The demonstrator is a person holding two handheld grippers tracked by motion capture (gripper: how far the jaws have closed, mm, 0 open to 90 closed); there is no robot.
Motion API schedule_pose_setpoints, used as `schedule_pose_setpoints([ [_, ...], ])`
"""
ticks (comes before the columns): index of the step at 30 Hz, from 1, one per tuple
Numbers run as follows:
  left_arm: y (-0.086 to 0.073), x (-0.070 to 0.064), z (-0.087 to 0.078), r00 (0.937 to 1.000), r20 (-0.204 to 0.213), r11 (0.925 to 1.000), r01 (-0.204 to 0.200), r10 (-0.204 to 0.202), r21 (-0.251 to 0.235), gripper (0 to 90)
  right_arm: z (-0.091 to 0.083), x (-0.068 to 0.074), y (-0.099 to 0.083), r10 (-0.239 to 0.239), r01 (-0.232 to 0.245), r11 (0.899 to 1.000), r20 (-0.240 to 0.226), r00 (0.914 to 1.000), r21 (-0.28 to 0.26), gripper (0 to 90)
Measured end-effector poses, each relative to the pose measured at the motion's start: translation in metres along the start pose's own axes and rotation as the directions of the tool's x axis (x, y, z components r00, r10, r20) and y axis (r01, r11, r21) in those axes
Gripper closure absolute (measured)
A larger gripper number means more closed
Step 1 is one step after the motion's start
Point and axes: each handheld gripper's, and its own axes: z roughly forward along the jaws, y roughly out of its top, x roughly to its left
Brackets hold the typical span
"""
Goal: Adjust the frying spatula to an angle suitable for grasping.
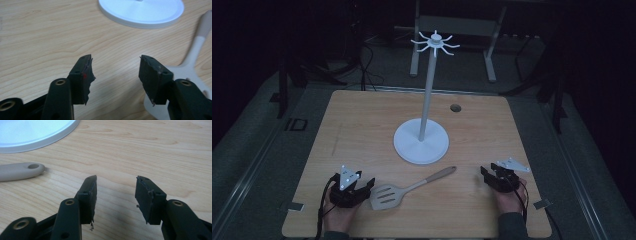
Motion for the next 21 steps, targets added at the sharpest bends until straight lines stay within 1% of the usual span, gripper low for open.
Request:
schedule_pose_setpoints([
  [2, 0.001, -0.001, -0.001, 1.0, 0.005, 1.0, -0.007, 0.007, -0.003, 47.9, -0.001, -0.001, 0.0, -0.001, 0.001, 1.0, 0.006, 1.0, -0.006, 53.0],
  [3, 0.003, -0.003, -0.001, 0.9999, 0.01, 0.9999, -0.012, 0.012, -0.002, 48.8, -0.002, -0.001, 0.0, -0.003, 0.003, 1.0, 0.0, 1.0, -0.01, 55.8],
  [5, 0.006, -0.005, -0.002, 0.9995, 0.024, 0.9998, -0.019, 0.019, 0.003, 49.5, -0.003, -0.001, 0.0, -0.011, 0.011, 1.0, 0.004, 0.9999, -0.011, 57.4],
  [6, 0.006, -0.005, -0.002, 0.9995, 0.024, 0.9998, -0.019, 0.019, 0.003, 50.4, -0.003, -0.001, 0.0, -0.011, 0.011, 1.0, 0.004, 0.9999, -0.011, 57.4],
  [7, 0.007, -0.006, -0.003, 0.9993, 0.032, 0.9998, -0.018, 0.018, 0.001, 50.4, -0.003, 0.0, 0.0, -0.013, 0.013, 1.0, 0.009, 0.9999, -0.006, 59.7],
  [8, 0.008, -0.006, -0.004, 0.9992, 0.037, 0.9999, -0.016, 0.016, -0.002, 51.1, -0.003, 0.001, -0.001, -0.02, 0.02, 1.0, -0.003, 0.9998, -0.006, 62.0],
  [9, 0.009, -0.006, -0.005, 0.999, 0.041, 0.9999, -0.015, 0.016, -0.004, 51.4, -0.003, 0.002, -0.001, -0.031, 0.031, 0.999, -0.005, 0.9995, -0.007, 63.6],
  [10, 0.009, -0.006, -0.005, 0.999, 0.041, 0.9999, -0.015, 0.016, -0.004, 51.8, -0.003, 0.002, -0.001, -0.031, 0.031, 0.999, -0.005, 0.9995, -0.007, 63.6],
  [11, 0.009, -0.006, -0.005, 0.999, 0.041, 0.9999, -0.015, 0.016, -0.004, 51.8, -0.003, 0.003, -0.001, -0.041, 0.041, 0.999, -0.004, 0.9992, -0.012, 65.8],
  [12, 0.013, -0.009, -0.007, 0.9981, 0.059, 0.9998, -0.017, 0.017, -0.007, 52.7, -0.003, 0.006, -0.001, -0.056, 0.056, 0.998, -0.006, 0.9984, -0.02, 73.7],
  [13, 0.015, -0.01, -0.007, 0.9978, 0.064, 0.9998, -0.02, 0.02, -0.007, 52.9, -0.003, 0.007, -0.001, -0.062, 0.062, 0.998, -0.01, 0.998, -0.023, 77.3],
  [15, 0.018, -0.014, -0.006, 0.9964, 0.082, 0.9998, -0.022, 0.022, 0.001, 53.5, -0.004, 0.009, 0.0, -0.064, 0.063, 0.998, -0.017, 0.9978, -0.026, 82.0],
  [17, 0.023, -0.018, -0.004, 0.9943, 0.103, 0.9994, -0.032, 0.031, 0.01, 54.3, -0.004, 0.01, 0.0, -0.064, 0.064, 0.998, -0.017, 0.9978, -0.027, 83.2],
  [20, 0.034, -0.027, 0.001, 0.9872, 0.151, 0.9977, -0.058, 0.052, 0.035, 58.5, -0.005, 0.01, 0.0, -0.062, 0.061, 0.998, -0.02, 0.9979, -0.029, 83.3],
  [21, 0.038, -0.031, 0.003, 0.9854, 0.159, 0.9967, -0.069, 0.061, 0.043, 60.8, -0.005, 0.01, 0.0, -0.064, 0.063, 0.998, -0.018, 0.9978, -0.027, 83.3],
])
